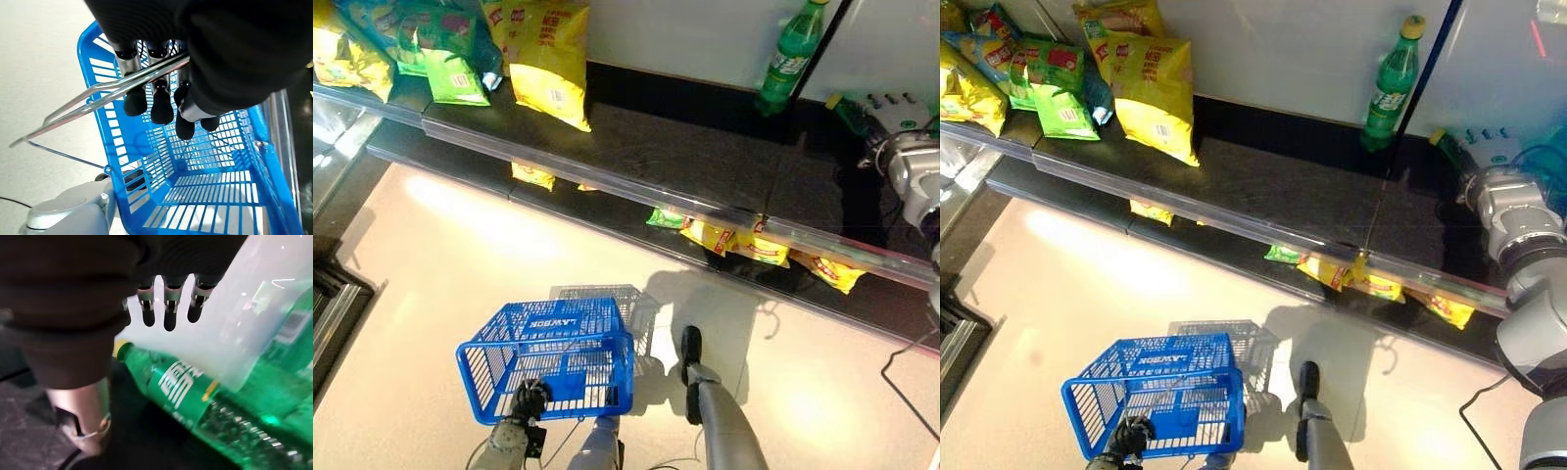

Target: Pick up the snacks into the basket

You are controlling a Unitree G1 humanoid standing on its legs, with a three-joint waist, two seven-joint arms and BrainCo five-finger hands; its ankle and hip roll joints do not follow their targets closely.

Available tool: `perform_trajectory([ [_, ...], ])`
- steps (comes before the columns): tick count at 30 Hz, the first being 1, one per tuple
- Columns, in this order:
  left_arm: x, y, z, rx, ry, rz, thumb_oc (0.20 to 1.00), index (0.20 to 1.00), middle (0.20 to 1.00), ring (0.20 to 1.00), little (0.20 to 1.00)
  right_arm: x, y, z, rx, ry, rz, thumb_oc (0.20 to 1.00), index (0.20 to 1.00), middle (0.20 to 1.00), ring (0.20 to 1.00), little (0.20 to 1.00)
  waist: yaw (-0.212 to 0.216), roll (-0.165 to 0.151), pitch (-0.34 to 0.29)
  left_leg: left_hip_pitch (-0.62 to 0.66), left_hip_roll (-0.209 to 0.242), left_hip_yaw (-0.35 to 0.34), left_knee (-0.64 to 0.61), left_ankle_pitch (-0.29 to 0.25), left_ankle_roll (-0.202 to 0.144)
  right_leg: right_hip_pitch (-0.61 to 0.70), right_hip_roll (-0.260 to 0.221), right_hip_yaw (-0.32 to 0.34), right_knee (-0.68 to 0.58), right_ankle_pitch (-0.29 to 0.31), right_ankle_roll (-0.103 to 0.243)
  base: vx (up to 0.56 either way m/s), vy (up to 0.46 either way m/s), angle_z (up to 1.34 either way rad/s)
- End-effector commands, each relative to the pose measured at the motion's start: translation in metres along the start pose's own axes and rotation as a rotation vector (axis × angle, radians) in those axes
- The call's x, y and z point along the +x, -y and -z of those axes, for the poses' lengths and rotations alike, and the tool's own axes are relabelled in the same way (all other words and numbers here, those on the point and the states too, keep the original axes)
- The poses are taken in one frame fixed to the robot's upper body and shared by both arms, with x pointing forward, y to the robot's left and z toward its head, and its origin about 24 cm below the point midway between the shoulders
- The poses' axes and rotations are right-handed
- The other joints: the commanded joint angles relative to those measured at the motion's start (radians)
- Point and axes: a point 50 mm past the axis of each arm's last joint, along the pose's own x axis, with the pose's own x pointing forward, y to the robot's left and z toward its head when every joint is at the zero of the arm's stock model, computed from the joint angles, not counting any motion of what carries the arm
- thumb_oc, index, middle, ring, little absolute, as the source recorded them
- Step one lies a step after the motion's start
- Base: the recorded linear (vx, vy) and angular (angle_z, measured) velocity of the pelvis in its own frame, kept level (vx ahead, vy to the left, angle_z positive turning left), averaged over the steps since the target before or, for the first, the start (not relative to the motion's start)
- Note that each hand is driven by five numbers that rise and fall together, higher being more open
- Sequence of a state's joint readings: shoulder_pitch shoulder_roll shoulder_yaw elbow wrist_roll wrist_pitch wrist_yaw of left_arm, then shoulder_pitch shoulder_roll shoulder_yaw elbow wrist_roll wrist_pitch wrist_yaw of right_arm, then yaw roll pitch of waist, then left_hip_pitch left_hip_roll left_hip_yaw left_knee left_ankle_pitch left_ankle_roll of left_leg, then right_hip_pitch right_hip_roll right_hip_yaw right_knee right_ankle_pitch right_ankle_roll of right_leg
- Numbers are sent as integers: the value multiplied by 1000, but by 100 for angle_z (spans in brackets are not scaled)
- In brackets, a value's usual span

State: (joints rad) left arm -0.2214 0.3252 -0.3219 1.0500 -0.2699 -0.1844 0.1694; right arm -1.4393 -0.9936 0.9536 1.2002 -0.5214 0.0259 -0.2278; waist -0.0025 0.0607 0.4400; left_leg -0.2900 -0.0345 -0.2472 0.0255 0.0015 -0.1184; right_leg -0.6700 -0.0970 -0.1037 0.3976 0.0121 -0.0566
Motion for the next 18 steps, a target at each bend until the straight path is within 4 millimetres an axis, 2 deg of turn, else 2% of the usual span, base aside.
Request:
perform_trajectory([
  [1, -20, -12, 48, 55, -145, -17, 200, 200, 200, 200, 200, 2, 29, 34, -8, -100, 88, 1000, 1000, 1000, 1000, 1000, 10, -8, 13, -29, 46, 18, -72, 121, -53, 37, -10, 43, 149, -184, 126, 25, -47, 10],
  [5, -20, -9, 47, 54, -139, -10, 200, 200, 200, 200, 200, 2, 31, 35, 25, -115, 106, 1000, 1000, 1000, 1000, 1000, 9, 4, 16, -28, 47, 20, -72, 123, -53, 20, -11, 51, 180, -191, 126, 16, -41, 1],
  [10, -18, -5, 43, 57, -123, -7, 200, 200, 200, 200, 200, 2, 32, 34, 146, -136, 139, 1000, 1000, 1000, 1000, 1000, -2, 20, 20, -24, 46, 29, -85, 130, -56, 6, -17, 58, 199, -200, 125, 9, -30, -3],
  [12, -18, -2, 43, 49, -123, -7, 200, 200, 200, 200, 200, 2, 30, 33, 278, -159, 150, 1000, 1000, 1000, 1000, 1000, -5, 25, 20, -26, 46, 34, -89, 130, -53, -5, -12, 67, 200, -191, 127, 0, 0, 0],
  [13, -18, -3, 43, 50, -124, -7, 200, 200, 200, 200, 200, 2, 30, 33, 278, -159, 150, 1000, 1000, 1000, 1000, 1000, -4, 25, 20, -26, 46, 34, -89, 130, -53, -5, -12, 68, 200, -191, 127, 0, 0, 0],
  [14, -18, -1, 43, 53, -123, -4, 200, 200, 200, 200, 200, 2, 29, 34, 372, -185, 153, 1000, 1000, 1000, 1000, 1000, -5, 28, 21, -26, 46, 39, -89, 129, -51, -14, -9, 76, 201, -186, 129, 0, 0, 0],
  [15, -18, -1, 43, 53, -123, -4, 200, 200, 200, 200, 200, 2, 29, 34, 372, -186, 153, 1000, 1000, 1000, 1000, 1000, -4, 28, 20, -26, 46, 39, -89, 129, -51, -14, -8, 77, 202, -187, 129, 12, 8, -6],
  [16, -18, -1, 44, 48, -137, -12, 200, 200, 200, 200, 200, 1, 23, 38, 546, -242, 156, 1000, 1000, 1000, 1000, 1000, -5, 29, 20, -23, 45, 38, -90, 126, -50, -18, -3, 84, 201, -186, 130, 8, -4, -7],
  [18, -18, -1, 44, 47, -142, -17, 200, 200, 200, 200, 200, -1, 17, 41, 714, -296, 161, 1000, 1000, 1000, 1000, 1000, -7, 34, 19, -19, 43, 41, -91, 125, -48, -19, -3, 88, 200, -183, 132, 13, 9, -13],
])
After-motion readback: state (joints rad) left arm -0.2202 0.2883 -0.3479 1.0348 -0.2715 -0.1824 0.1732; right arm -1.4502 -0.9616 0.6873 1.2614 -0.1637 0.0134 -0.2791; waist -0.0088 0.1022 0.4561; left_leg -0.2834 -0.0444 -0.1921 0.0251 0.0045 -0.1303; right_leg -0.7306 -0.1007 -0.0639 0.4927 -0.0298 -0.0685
